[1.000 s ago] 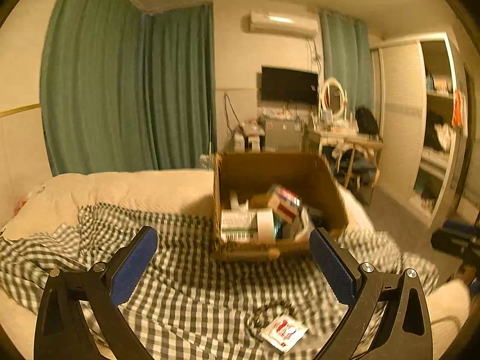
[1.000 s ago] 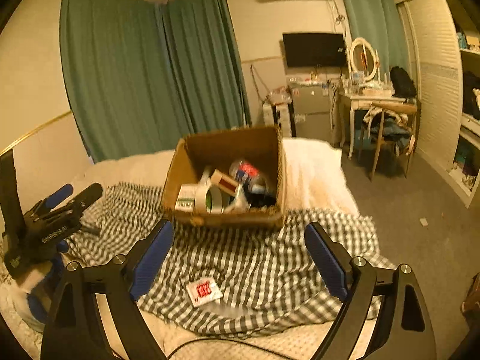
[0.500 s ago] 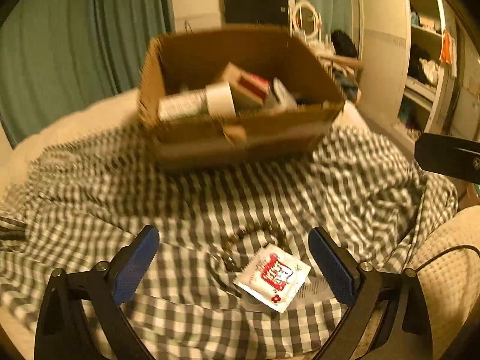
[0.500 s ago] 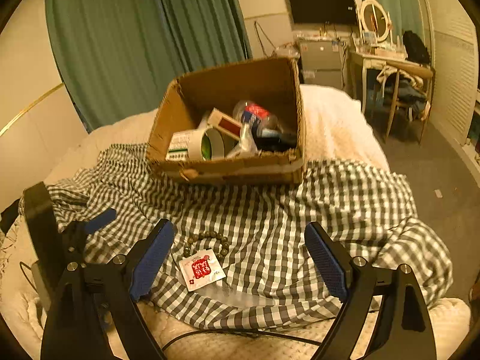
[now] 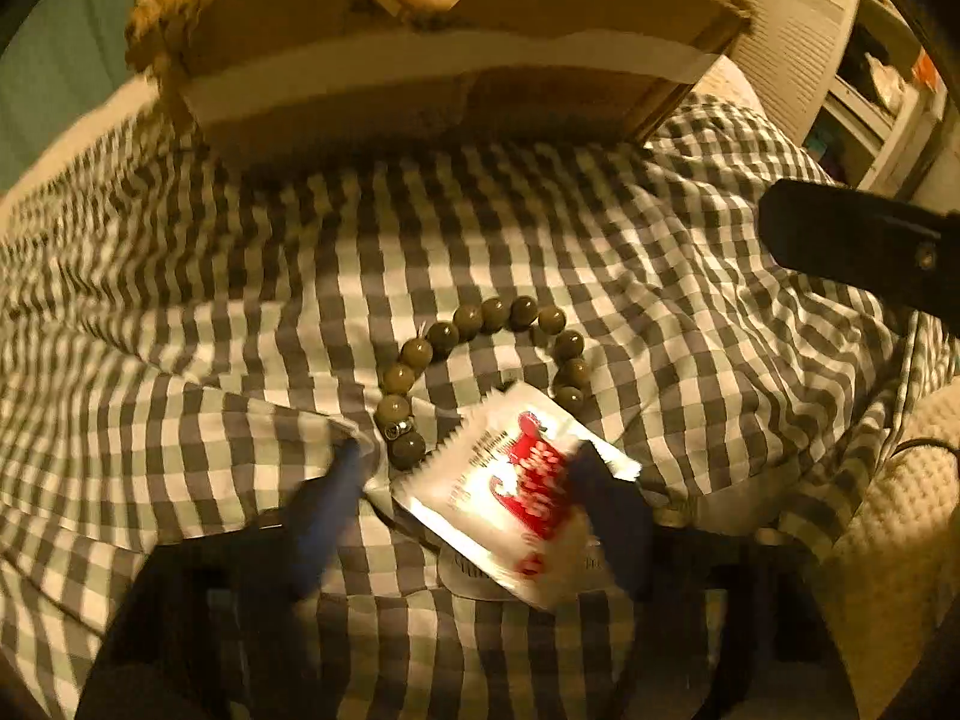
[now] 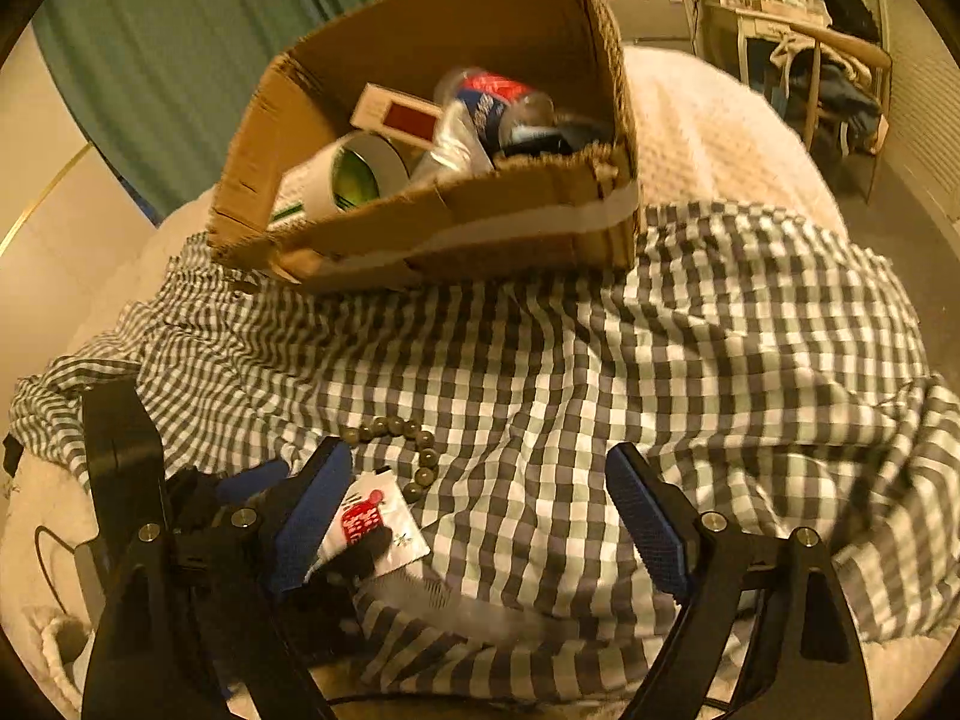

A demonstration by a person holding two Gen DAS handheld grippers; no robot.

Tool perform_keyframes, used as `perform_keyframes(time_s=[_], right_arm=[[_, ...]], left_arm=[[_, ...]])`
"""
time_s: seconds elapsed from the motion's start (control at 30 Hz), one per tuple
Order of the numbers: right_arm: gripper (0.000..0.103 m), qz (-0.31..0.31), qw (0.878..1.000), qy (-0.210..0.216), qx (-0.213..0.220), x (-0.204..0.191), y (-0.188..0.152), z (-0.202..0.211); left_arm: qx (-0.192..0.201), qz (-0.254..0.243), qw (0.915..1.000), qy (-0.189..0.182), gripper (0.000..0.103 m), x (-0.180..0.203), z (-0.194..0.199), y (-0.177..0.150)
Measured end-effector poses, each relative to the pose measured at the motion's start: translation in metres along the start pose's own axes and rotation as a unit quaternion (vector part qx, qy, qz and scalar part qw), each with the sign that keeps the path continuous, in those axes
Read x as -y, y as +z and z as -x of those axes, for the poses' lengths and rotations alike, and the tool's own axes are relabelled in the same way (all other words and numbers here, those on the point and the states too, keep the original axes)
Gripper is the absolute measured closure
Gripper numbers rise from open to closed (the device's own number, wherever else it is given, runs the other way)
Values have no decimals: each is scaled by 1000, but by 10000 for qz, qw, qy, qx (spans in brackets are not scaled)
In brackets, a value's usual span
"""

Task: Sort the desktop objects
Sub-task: 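Grasp the red-printed sachet with the left tool while the right grasps the bead bracelet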

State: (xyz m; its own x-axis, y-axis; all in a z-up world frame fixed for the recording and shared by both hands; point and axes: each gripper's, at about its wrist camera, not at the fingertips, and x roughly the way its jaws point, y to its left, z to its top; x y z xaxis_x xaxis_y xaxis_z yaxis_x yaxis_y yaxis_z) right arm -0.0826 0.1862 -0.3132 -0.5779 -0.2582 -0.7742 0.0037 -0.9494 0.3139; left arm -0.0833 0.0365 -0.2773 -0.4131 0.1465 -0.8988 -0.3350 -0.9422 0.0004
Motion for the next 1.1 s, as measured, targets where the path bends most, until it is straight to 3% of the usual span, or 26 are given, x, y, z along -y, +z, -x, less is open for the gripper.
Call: perform_keyframes(time_s=[0.07,0.2,0.37,0.53,0.7,0.77,0.87,1.1], right_arm=[[19,48,10000,26,-65,-1,2,-9],[19,208,9995,83,-243,-10,5,-30],[24,330,9984,154,-422,-19,9,-51],[40,435,9964,125,-711,-27,7,-79],[47,709,9923,128,-1011,-38,-1,-102],[58,885,9902,-58,-1075,-41,-6,-109],[92,969,9898,9,-1046,-44,-9,-109],[92,629,9962,187,-576,-28,-11,-73]], left_arm=[[39,149,9998,-117,58,-6,1,0],[131,624,9975,-298,76,-28,8,-2],[378,944,9946,-188,83,-43,21,-1],[837,1017,9913,52,89,-56,43,8],[1034,953,9898,230,92,-64,58,17],[1112,893,9893,294,92,-64,61,20],[1258,808,9880,401,93,-66,71,24],[1550,722,9841,489,97,-63,93,30]])
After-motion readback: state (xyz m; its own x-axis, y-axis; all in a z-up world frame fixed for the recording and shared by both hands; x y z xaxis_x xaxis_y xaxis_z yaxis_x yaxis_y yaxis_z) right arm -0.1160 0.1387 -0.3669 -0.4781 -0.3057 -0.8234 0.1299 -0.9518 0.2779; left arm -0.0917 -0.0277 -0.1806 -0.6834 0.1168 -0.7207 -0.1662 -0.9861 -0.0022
